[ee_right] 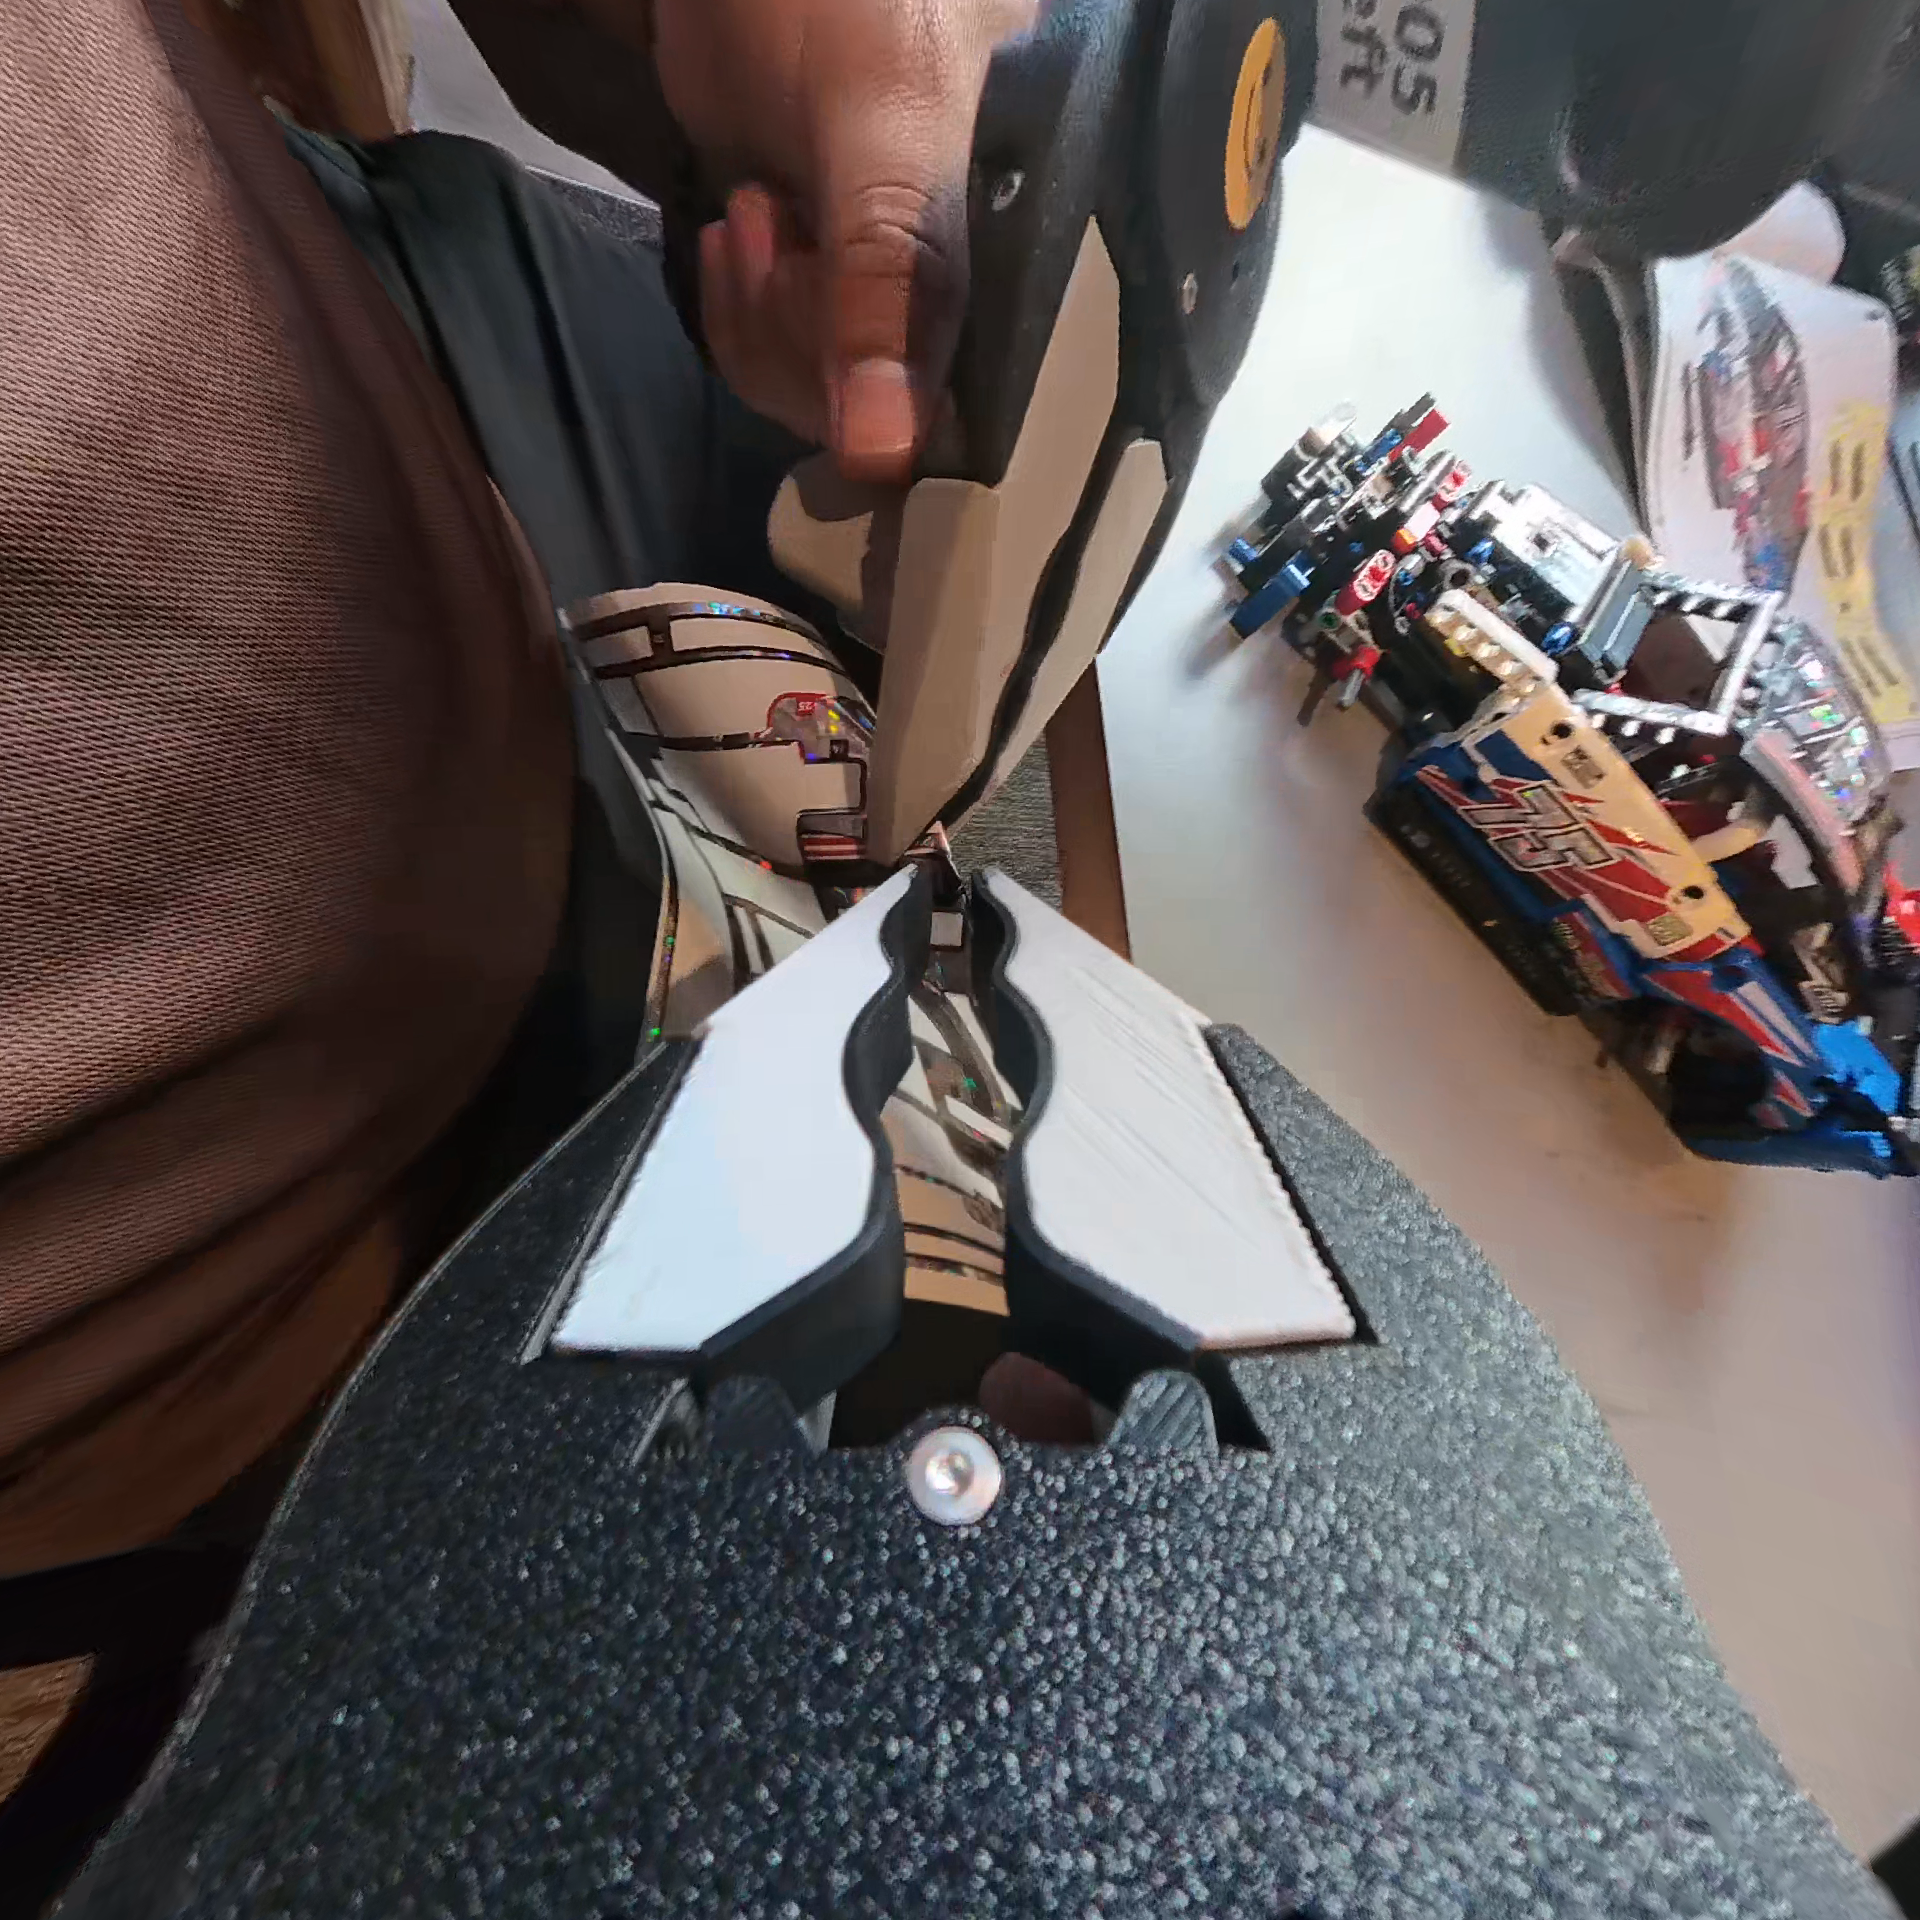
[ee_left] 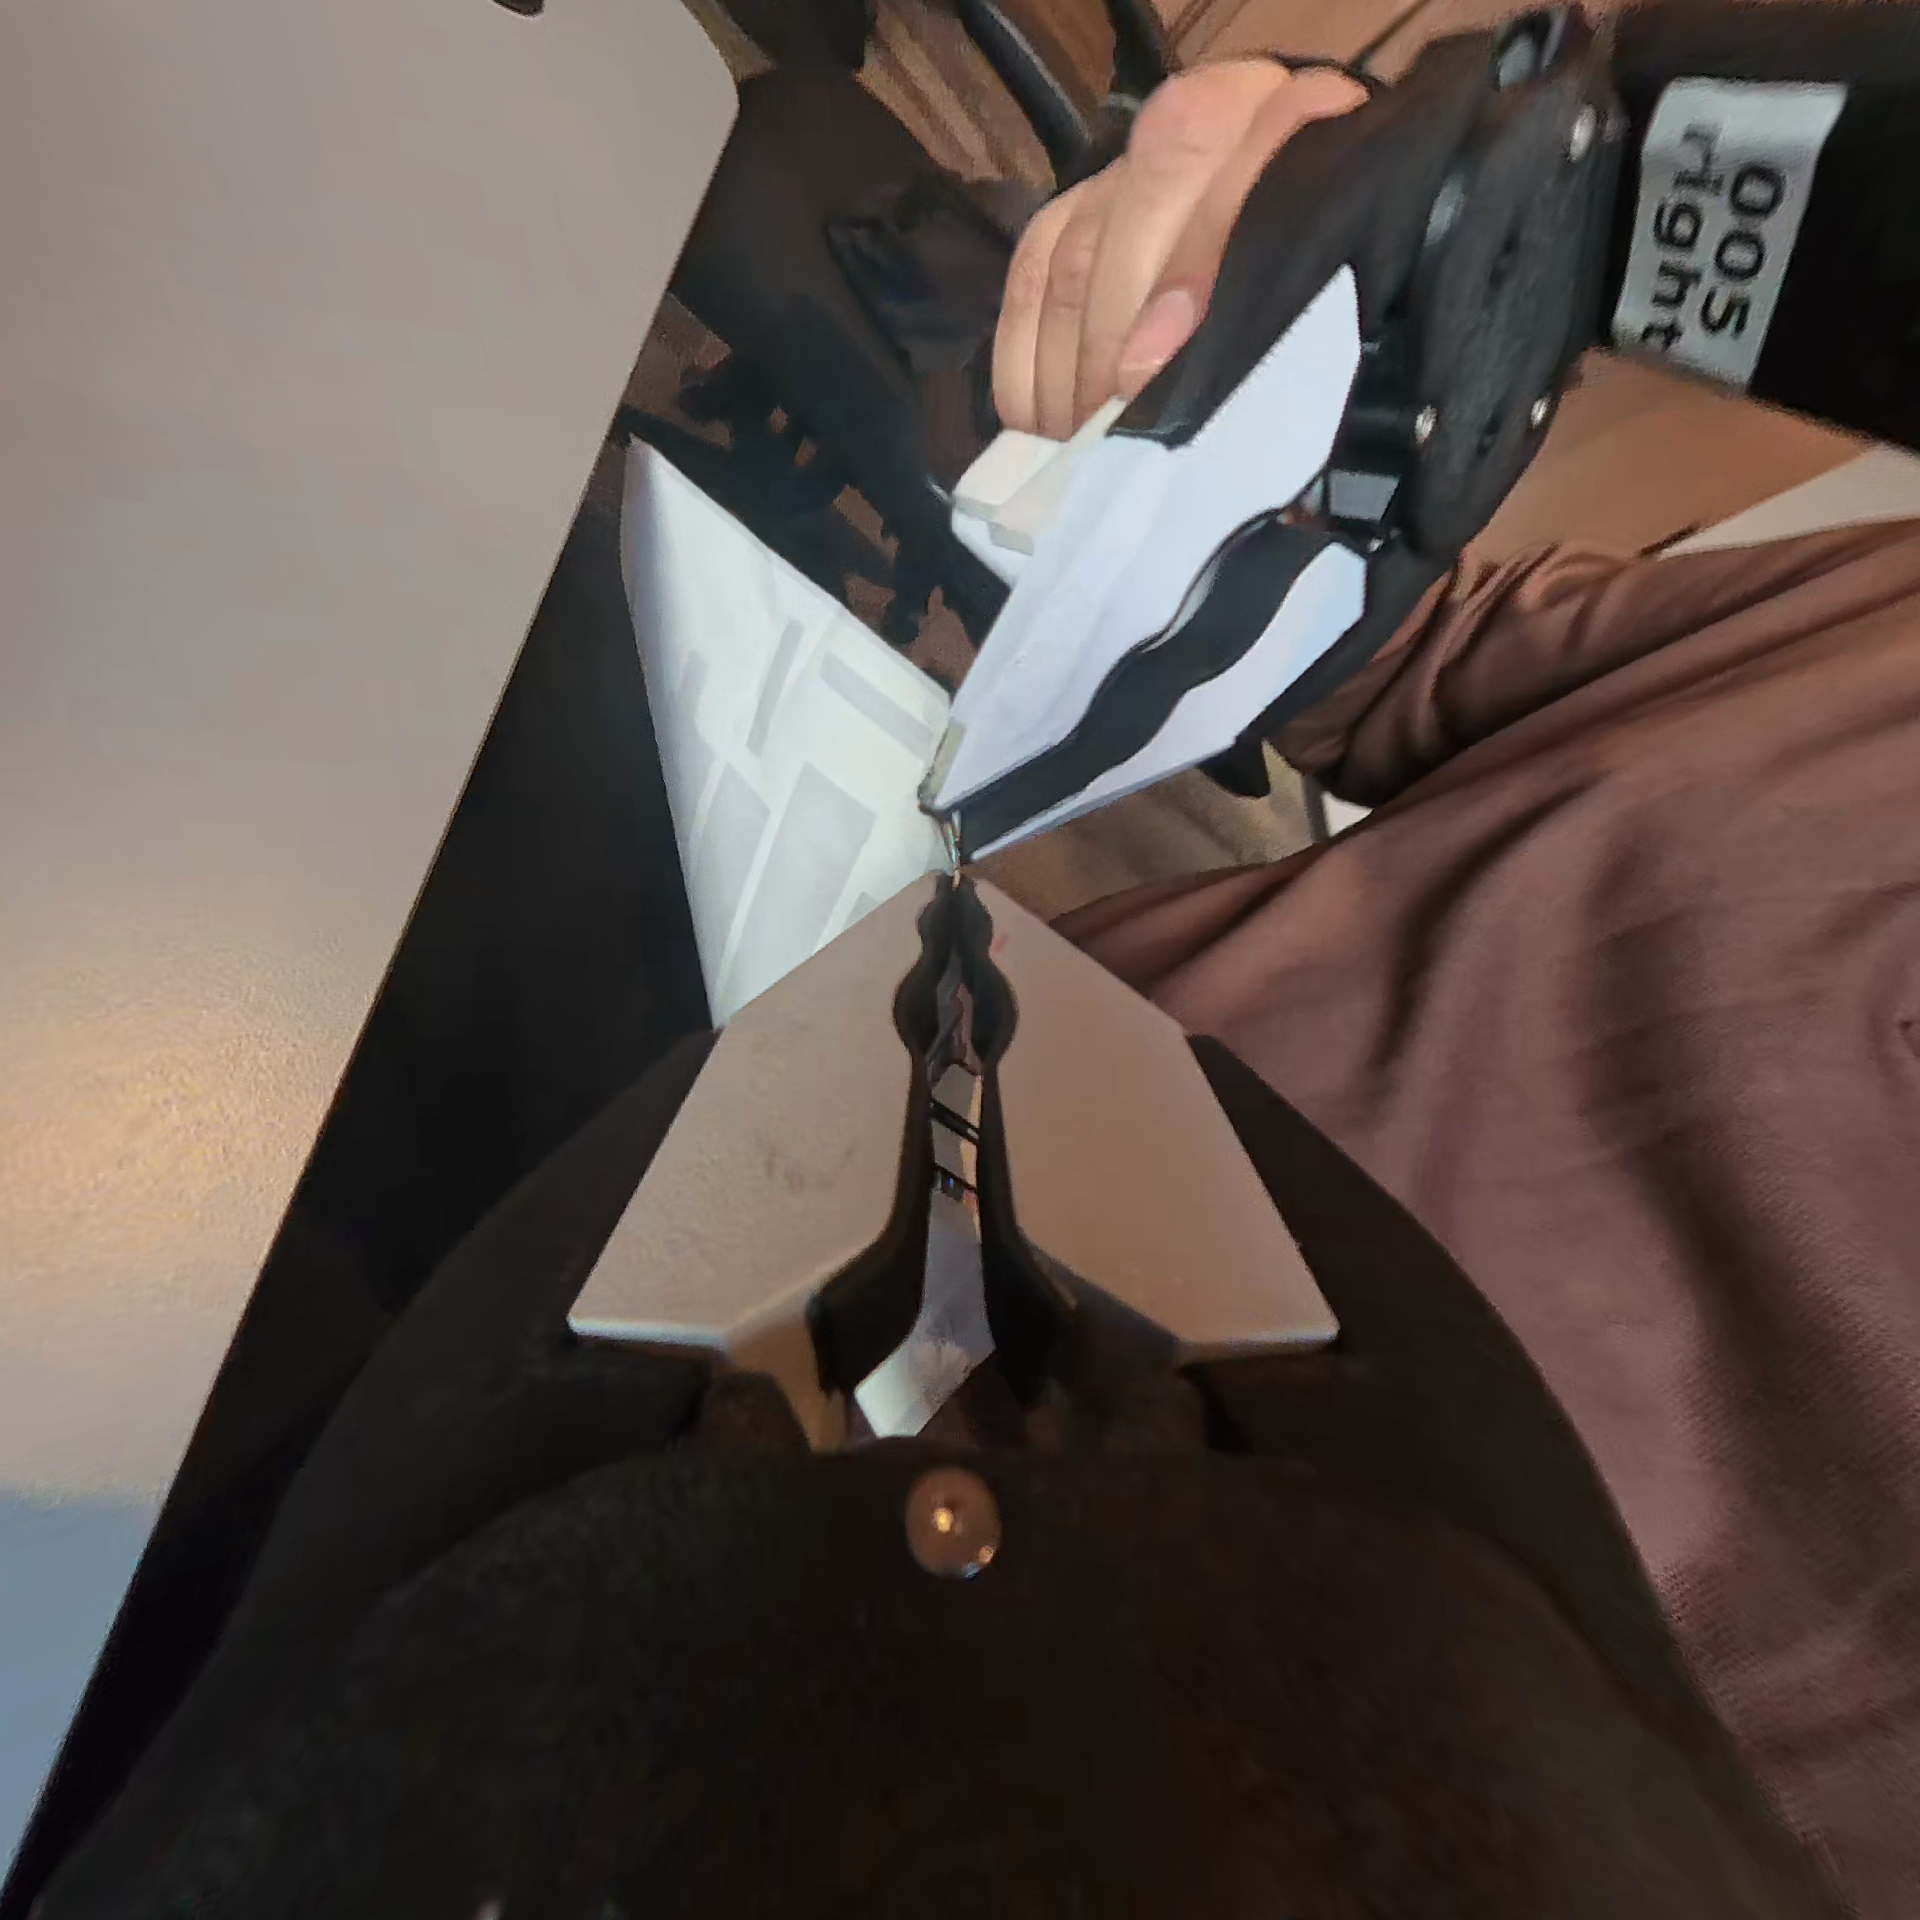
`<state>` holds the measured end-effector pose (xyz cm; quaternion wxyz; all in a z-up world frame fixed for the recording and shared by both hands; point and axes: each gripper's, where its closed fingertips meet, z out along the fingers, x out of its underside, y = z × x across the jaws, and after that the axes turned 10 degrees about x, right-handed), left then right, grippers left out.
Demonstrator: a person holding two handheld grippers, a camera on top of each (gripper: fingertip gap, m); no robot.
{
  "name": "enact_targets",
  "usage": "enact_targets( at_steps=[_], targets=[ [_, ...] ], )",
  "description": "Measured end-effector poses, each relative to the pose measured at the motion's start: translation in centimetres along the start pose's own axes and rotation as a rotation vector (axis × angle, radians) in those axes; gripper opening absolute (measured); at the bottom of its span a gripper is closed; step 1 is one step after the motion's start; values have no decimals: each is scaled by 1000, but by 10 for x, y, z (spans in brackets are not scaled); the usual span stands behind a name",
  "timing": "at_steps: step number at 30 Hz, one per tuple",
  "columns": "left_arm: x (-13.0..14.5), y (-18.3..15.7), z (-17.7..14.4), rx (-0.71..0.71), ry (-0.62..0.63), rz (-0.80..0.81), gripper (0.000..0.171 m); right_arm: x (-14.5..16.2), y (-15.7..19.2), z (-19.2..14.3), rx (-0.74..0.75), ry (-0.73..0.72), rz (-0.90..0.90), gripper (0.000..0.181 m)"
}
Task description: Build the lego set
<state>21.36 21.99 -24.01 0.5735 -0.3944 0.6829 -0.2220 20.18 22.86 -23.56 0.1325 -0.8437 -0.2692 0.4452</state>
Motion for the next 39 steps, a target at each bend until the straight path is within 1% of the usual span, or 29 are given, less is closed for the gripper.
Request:
enact_targets(
  at_steps=[10, 13, 14, 15, 18, 21, 25, 31, 39],
  targets=[
    [-7, 5, -3, 83, -210, -176, 0, 0, -8, 4, 152, 12, -185, 7],
    [-6, 6, -2, 66, -213, -176, 0, 1, -8, 4, 176, 31, -231, 6],
    [-7, 6, -2, 62, -216, -177, 0, 1, -9, 4, 193, 36, -251, 1],
    [-7, 6, -2, 64, -220, -179, 0, 0, -10, 4, 211, 40, -275, 0],
    [-9, 6, -2, 56, -226, -180, 0, 1, -11, 4, 237, 54, -313, 0],
    [-7, 7, -2, 30, -214, -164, 0, 1, -9, 5, 208, 38, -259, 0],
    [-10, 9, -5, 26, -237, -165, 0, -3, -6, 2, 161, 3, -191, 0],
    [-10, 12, -8, 19, -245, -168, 0, -1, -5, 2, 141, 2, -168, 0],
    [-11, 5, -11, 80, -261, -176, 0, 4, -4, 0, 108, 7, -122, 0]
  ],
)
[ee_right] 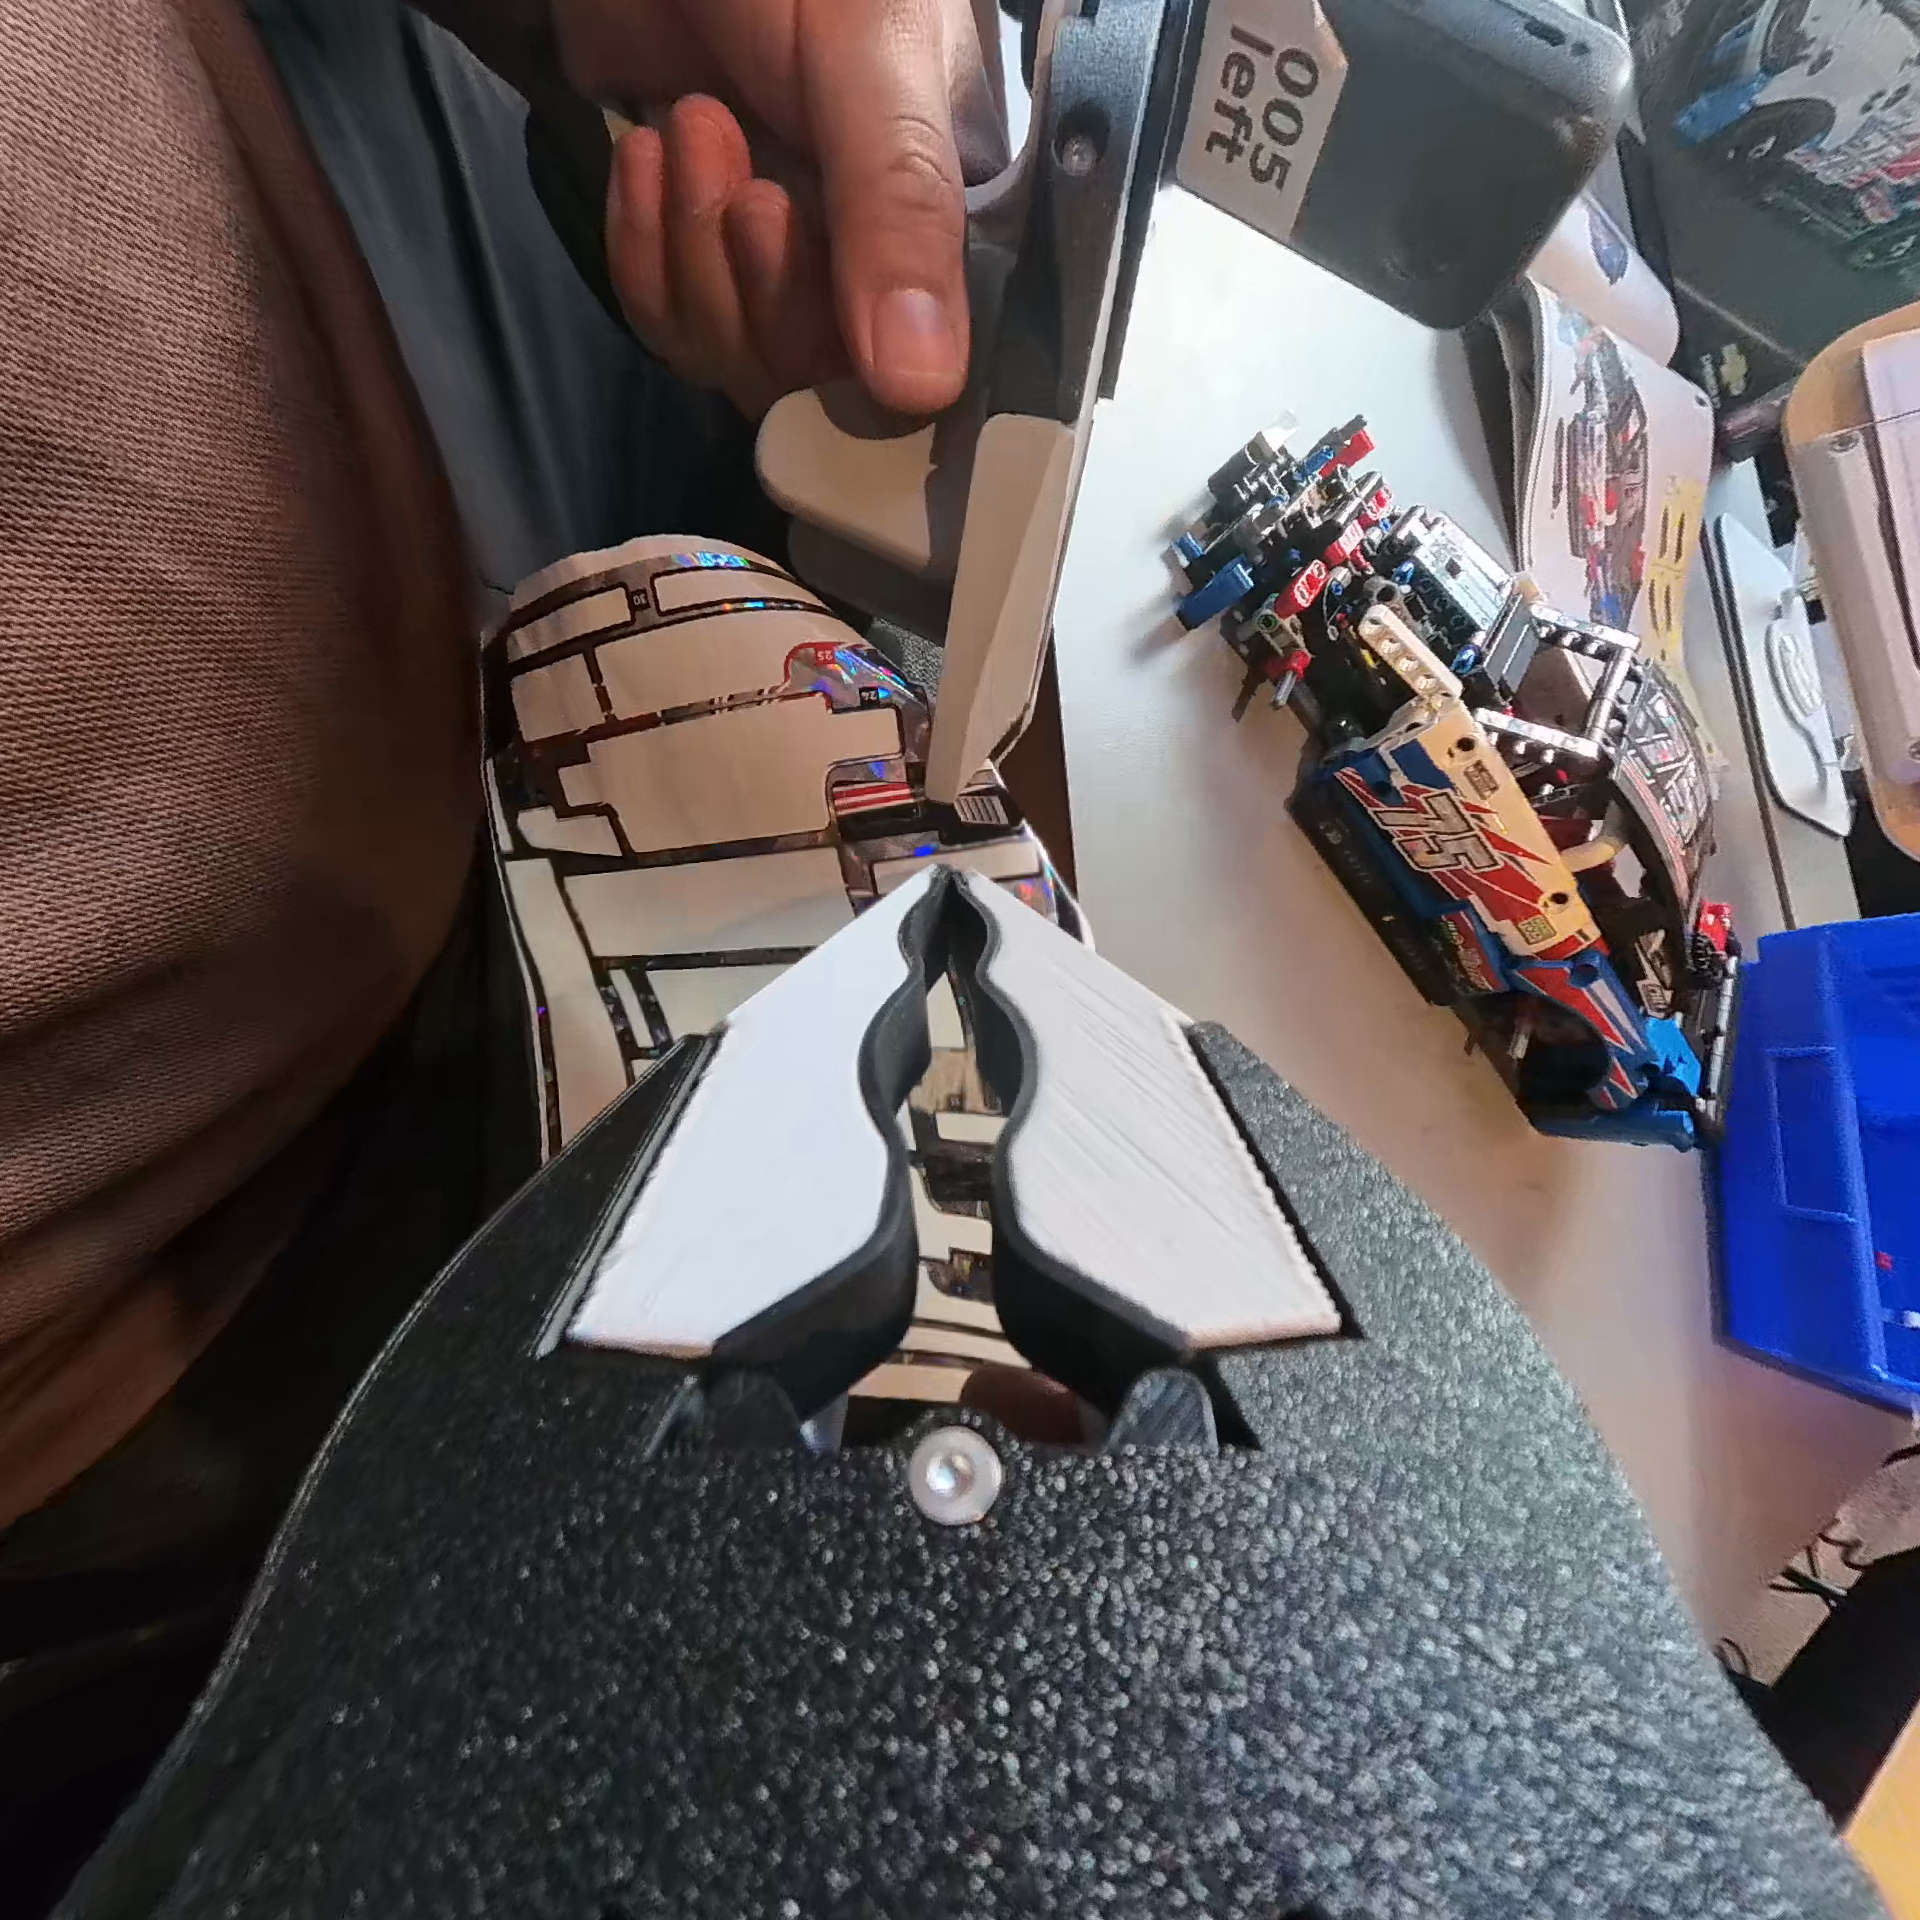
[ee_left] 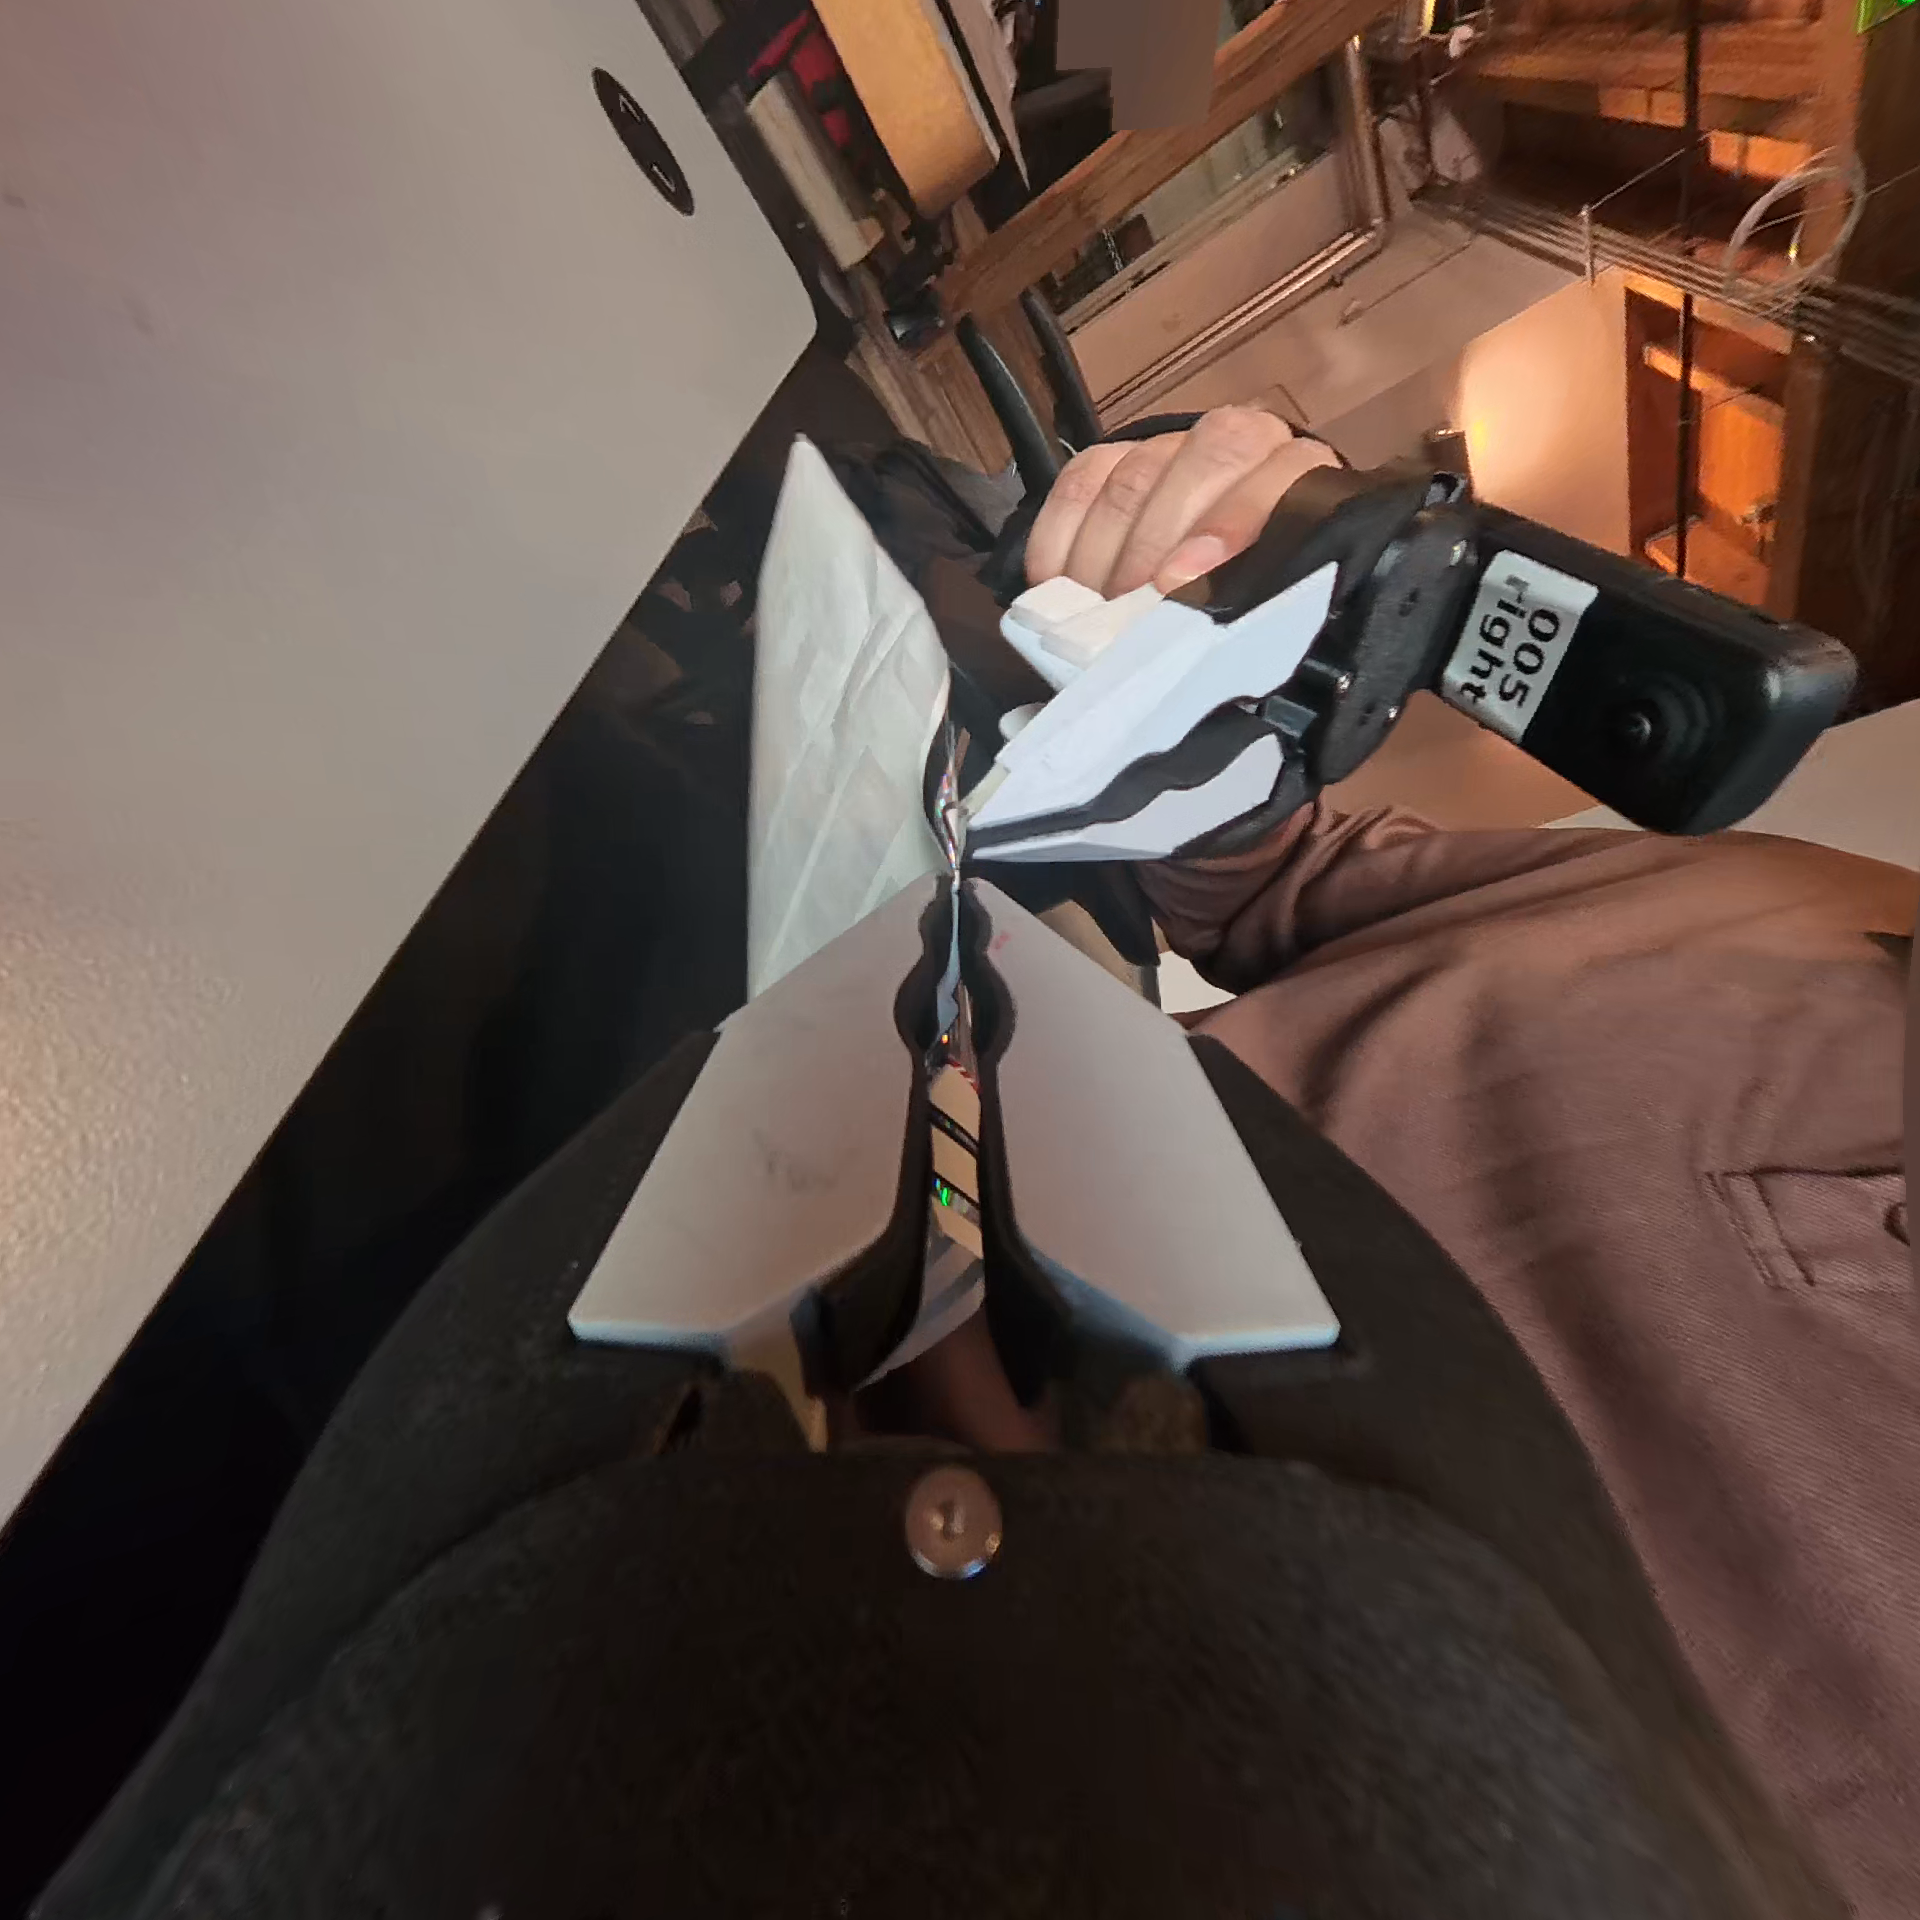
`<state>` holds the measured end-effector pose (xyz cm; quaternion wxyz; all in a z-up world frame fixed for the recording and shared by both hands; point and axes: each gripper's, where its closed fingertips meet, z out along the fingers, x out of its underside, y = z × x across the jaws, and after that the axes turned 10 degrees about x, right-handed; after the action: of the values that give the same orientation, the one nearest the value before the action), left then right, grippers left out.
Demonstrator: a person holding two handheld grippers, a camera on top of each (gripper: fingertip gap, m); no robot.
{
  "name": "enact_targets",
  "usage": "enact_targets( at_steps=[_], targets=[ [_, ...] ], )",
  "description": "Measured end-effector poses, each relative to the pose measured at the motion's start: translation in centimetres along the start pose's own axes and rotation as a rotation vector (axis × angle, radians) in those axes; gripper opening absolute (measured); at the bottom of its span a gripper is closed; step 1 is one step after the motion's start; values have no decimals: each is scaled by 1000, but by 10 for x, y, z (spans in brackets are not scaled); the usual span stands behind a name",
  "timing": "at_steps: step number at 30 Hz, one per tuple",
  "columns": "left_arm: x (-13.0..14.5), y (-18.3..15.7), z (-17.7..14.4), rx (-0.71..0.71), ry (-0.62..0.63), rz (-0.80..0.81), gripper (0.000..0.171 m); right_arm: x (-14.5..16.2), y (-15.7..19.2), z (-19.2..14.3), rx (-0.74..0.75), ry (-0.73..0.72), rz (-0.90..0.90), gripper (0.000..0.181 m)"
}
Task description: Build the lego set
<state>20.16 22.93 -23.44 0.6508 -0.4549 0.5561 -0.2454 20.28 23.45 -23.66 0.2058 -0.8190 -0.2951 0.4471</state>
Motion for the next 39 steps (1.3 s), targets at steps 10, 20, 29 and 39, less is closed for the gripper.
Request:
enact_targets(
  at_steps=[10, 20, 29, 39],
  targets=[
    [3, 0, 1, -25, 30, 30, 0, -15, -8, -1, -19, -74, 132, 23],
    [6, 0, 3, -44, 66, 55, 0, -11, 0, 5, -51, -53, 89, 16],
    [10, -4, 4, 2, 115, 42, 0, -12, 5, 2, -78, -74, 86, 14],
    [16, -3, 4, 52, 84, -7, 0, -11, 11, 3, -113, -88, 100, 11]
  ],
)
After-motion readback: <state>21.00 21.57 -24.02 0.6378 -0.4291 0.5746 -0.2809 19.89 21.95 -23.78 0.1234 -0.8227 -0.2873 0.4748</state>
